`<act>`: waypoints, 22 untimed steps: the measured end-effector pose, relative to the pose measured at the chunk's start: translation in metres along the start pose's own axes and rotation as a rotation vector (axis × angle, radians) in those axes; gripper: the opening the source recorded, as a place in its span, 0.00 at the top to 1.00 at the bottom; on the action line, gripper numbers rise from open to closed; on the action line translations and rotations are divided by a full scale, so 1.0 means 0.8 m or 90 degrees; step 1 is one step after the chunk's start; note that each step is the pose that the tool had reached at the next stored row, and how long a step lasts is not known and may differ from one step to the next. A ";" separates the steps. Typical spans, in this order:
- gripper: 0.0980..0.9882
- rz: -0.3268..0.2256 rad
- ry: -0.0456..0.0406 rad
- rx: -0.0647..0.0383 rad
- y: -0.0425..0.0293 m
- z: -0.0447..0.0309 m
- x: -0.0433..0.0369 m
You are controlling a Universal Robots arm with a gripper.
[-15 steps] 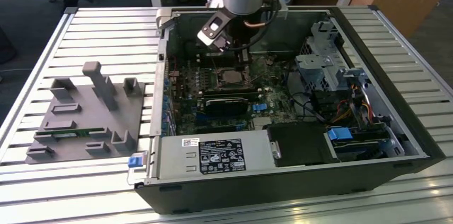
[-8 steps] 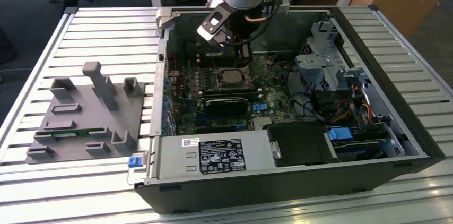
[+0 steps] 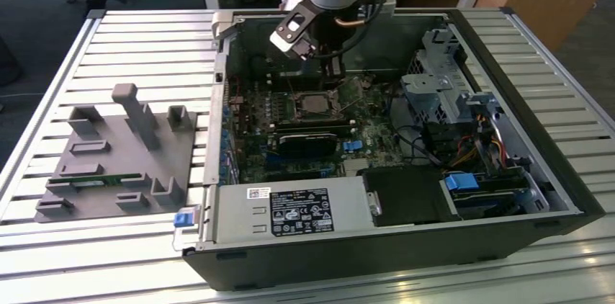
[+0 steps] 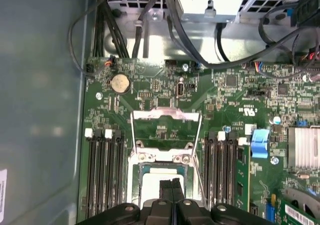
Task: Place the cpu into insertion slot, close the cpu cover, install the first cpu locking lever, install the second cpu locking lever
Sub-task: 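Close the cpu cover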
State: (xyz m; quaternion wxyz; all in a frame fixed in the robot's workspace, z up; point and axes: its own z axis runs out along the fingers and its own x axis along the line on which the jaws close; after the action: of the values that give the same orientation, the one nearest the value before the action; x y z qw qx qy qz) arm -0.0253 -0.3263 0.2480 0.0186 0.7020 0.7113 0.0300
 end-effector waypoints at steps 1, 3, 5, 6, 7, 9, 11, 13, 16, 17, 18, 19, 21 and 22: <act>0.99 0.000 0.0000 0.000 0.0019 0.0001 0.000; 0.99 0.000 0.0000 0.000 0.0058 0.0004 0.000; 0.99 0.000 0.0000 0.000 0.0096 0.0006 0.000; 0.99 0.000 0.0000 0.000 0.0113 0.0007 0.000; 0.99 0.000 0.0000 0.000 0.0130 0.0009 0.000; 0.99 0.000 0.0000 0.000 0.0160 0.0011 0.000; 0.99 0.000 0.0000 0.000 0.0187 0.0013 0.000; 0.99 0.000 0.0000 0.000 0.0210 0.0014 0.000; 0.99 0.000 0.0000 0.000 0.0238 0.0016 0.000; 0.99 0.000 0.0000 0.000 0.0248 0.0017 0.000; 0.99 0.000 0.0000 0.000 0.0260 0.0018 0.000; 0.99 0.000 0.0000 0.000 0.0272 0.0019 0.000; 0.99 0.000 0.0000 0.000 0.0295 0.0020 0.000; 0.99 0.000 0.0000 0.000 0.0310 0.0021 0.000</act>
State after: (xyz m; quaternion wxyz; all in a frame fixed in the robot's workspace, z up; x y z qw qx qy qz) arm -0.0004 -0.3263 0.2480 0.0186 0.7019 0.7114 0.0300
